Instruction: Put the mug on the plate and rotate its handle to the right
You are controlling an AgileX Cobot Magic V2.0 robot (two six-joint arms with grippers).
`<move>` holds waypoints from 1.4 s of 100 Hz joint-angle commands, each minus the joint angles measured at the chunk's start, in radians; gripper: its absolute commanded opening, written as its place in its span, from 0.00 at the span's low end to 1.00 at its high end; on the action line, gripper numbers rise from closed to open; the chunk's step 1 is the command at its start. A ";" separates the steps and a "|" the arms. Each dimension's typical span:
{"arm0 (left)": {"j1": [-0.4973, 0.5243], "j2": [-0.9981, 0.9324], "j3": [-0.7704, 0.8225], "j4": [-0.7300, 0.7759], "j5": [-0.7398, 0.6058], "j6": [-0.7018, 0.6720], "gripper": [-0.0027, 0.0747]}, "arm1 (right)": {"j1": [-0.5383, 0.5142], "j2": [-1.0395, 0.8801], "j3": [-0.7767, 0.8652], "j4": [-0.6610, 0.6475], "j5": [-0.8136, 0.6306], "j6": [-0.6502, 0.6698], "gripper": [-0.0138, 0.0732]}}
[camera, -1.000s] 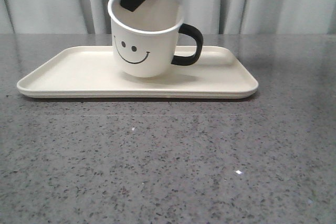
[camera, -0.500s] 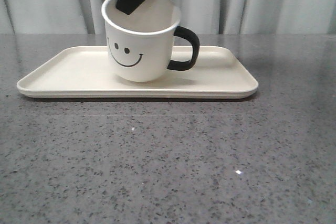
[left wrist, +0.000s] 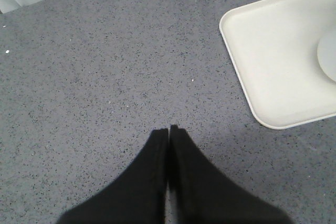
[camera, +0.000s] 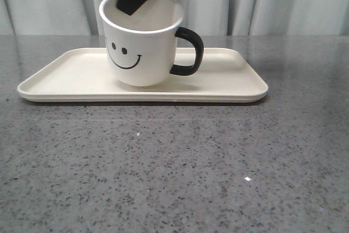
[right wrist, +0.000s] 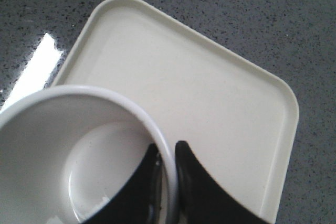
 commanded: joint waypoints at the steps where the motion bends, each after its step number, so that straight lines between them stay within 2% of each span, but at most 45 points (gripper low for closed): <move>1: -0.006 -0.003 -0.020 0.020 -0.022 -0.004 0.01 | 0.000 -0.063 -0.021 0.043 0.092 0.003 0.08; 46: -0.006 -0.003 -0.020 0.020 -0.022 -0.004 0.01 | 0.002 -0.063 -0.019 0.037 0.092 -0.004 0.08; 72: -0.006 -0.003 -0.020 0.020 -0.022 -0.004 0.01 | 0.018 -0.062 -0.019 0.029 0.092 -0.095 0.08; 140: -0.006 -0.003 -0.020 0.020 -0.022 -0.004 0.01 | 0.018 -0.060 -0.017 -0.006 0.092 -0.086 0.08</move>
